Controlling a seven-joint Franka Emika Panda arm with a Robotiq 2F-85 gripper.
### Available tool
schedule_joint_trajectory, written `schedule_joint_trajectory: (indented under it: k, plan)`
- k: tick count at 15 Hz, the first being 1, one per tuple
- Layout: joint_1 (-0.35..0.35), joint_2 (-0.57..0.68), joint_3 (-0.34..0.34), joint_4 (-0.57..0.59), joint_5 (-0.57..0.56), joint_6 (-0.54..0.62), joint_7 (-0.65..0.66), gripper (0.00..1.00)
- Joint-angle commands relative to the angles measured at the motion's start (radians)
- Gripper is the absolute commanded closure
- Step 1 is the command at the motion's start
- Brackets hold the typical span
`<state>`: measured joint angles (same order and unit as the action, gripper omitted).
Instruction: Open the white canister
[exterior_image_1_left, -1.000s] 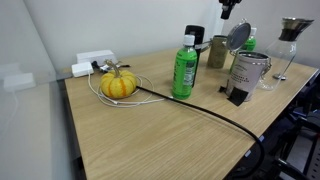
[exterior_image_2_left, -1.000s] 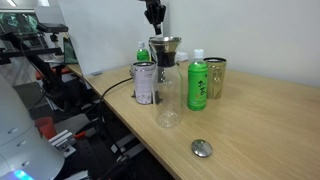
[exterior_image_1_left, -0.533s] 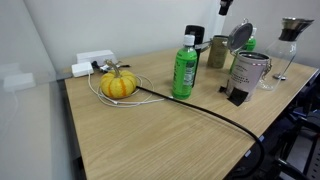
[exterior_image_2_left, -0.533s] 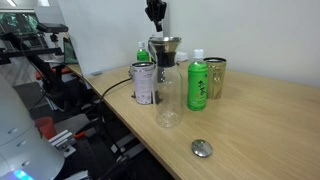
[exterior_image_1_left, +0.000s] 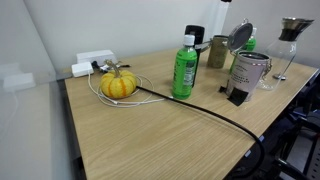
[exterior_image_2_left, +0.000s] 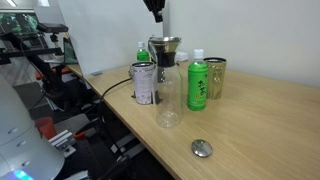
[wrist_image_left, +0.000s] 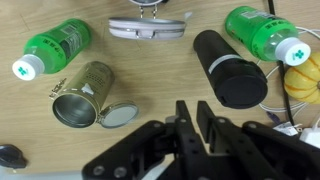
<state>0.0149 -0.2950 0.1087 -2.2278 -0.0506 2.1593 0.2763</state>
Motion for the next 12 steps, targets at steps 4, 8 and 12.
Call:
schedule_joint_trajectory:
  k: [4,8,12]
  plan:
    - [0.006,-0.061,-0.017,-0.022,0.058,-0.008,-0.051,0.59]
    - [0.008,-0.061,-0.017,-0.029,0.058,-0.008,-0.052,0.58]
    - [0.008,-0.061,-0.018,-0.029,0.058,-0.008,-0.052,0.58]
